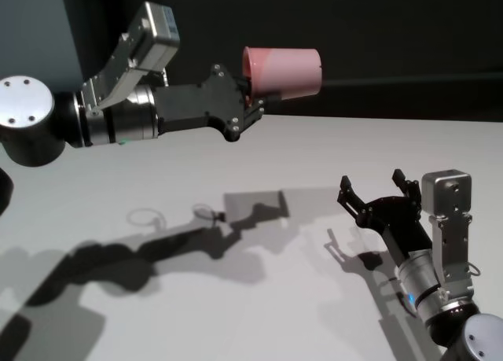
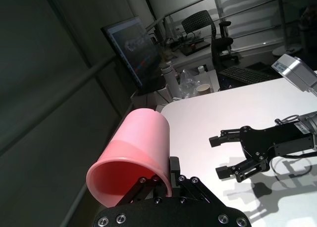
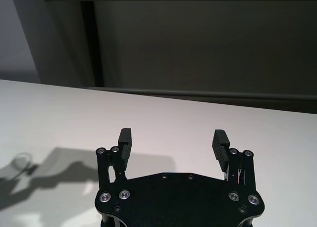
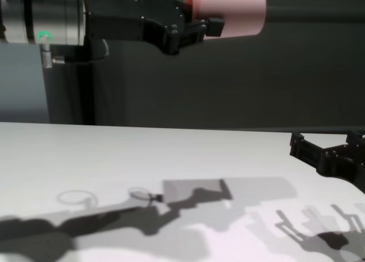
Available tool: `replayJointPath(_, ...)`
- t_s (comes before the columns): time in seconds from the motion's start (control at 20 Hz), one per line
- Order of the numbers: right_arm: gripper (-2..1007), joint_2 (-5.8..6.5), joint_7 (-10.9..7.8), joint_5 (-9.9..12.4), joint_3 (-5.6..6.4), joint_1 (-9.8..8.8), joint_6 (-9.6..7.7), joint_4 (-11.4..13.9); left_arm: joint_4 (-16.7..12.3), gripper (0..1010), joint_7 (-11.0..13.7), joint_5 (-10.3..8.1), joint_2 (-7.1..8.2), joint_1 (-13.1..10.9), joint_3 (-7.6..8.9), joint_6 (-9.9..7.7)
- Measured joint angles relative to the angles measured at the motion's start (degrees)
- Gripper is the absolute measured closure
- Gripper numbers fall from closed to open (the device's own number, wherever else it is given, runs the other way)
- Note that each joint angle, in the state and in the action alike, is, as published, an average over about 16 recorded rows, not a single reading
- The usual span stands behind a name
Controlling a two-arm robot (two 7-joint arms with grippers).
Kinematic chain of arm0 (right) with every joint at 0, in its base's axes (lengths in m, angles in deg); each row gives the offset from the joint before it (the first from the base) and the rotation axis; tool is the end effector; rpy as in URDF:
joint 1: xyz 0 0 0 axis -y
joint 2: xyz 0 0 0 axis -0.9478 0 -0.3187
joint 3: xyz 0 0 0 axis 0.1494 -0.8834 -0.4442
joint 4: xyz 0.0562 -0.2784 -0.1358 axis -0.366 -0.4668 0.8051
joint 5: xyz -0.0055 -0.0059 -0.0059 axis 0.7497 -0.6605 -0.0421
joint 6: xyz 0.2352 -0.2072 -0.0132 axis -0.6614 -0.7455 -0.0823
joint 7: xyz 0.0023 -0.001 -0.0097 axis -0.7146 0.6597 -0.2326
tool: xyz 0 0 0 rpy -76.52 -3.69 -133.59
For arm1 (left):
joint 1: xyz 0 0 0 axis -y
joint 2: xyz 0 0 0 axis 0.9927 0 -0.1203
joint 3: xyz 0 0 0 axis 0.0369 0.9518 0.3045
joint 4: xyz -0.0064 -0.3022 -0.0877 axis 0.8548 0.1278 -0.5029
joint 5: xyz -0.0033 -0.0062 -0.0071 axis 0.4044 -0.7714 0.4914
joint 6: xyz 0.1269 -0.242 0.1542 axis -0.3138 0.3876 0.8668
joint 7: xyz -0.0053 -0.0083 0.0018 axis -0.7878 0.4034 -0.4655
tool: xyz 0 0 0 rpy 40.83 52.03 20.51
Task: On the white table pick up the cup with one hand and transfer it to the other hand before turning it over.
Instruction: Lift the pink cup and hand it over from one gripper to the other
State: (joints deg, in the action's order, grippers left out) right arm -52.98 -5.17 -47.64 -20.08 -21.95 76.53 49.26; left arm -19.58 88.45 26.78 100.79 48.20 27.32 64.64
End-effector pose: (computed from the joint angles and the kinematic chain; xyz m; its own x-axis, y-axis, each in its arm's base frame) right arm 0.3036 0.0367 -0.3314 0.2026 -0.9779 -0.0508 0.9792 0.2026 0.0060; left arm 0.4881 0.0226 -0.1735 0.8887 0.2378 0.3920 -0.3166 0.9367 0.1495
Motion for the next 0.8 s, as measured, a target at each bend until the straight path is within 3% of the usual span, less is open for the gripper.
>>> replayJointPath(0.8,3,0.0,0.0,0.0,0.0,0.0,0.0,0.0,1.3,959,4.2,-3.59,0.28,1.0,-0.79,1.38)
